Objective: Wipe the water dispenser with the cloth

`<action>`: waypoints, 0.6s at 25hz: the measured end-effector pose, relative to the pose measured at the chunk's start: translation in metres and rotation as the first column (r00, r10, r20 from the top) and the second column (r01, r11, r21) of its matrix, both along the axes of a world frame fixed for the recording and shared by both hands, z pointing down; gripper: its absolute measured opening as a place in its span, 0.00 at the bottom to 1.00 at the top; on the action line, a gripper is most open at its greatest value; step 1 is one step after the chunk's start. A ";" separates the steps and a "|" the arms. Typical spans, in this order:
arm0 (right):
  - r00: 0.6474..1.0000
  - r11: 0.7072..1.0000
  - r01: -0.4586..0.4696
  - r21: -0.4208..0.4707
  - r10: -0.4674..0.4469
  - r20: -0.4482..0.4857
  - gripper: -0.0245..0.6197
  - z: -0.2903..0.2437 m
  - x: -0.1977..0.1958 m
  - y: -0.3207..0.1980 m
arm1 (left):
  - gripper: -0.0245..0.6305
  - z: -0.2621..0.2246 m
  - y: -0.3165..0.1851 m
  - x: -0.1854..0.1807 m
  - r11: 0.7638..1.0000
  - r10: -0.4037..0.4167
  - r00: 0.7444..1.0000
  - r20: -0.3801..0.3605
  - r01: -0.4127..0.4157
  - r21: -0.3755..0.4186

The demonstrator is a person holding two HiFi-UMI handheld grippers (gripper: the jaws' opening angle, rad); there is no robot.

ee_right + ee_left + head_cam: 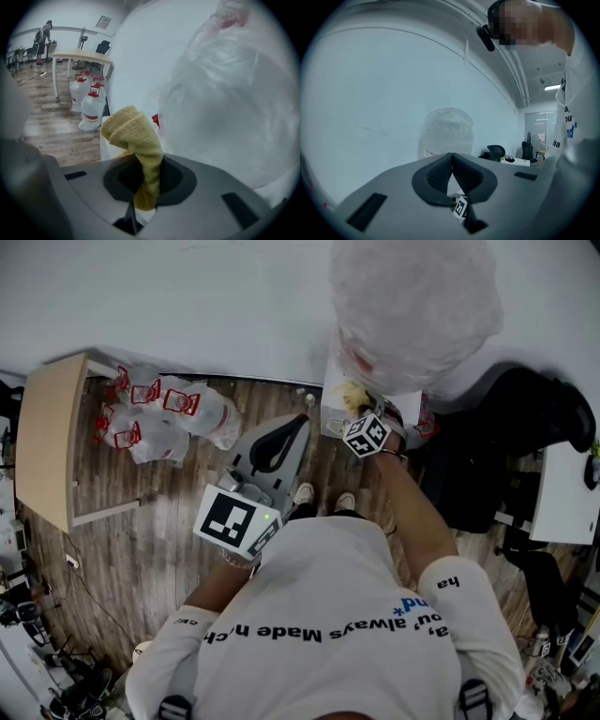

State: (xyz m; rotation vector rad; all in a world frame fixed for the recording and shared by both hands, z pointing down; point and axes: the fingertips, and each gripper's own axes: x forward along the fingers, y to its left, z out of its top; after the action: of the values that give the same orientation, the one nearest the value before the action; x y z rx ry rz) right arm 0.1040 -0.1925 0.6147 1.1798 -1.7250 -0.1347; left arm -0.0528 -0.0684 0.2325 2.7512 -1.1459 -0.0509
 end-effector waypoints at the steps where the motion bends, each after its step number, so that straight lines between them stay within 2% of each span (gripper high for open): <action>1: 1.000 1.000 -0.004 -0.001 0.004 0.011 0.11 0.000 0.000 0.000 | 0.07 0.000 0.000 0.001 1.000 0.000 1.000 -0.001 -0.001 0.000; 4: 0.999 1.000 -0.003 0.013 0.002 0.032 0.11 0.000 0.000 0.002 | 0.07 0.000 0.000 0.002 1.000 0.005 1.000 -0.002 -0.005 -0.001; 15: 1.000 1.000 0.026 0.000 -0.026 0.009 0.10 0.003 -0.004 0.011 | 0.07 -0.003 0.001 0.003 1.000 0.010 1.000 -0.002 -0.010 0.008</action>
State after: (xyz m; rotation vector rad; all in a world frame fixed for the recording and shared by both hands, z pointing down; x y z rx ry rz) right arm 0.1000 -0.1811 0.6175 1.1598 -1.7491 -0.1456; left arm -0.0493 -0.0676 0.2298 2.7632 -1.1332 -0.0569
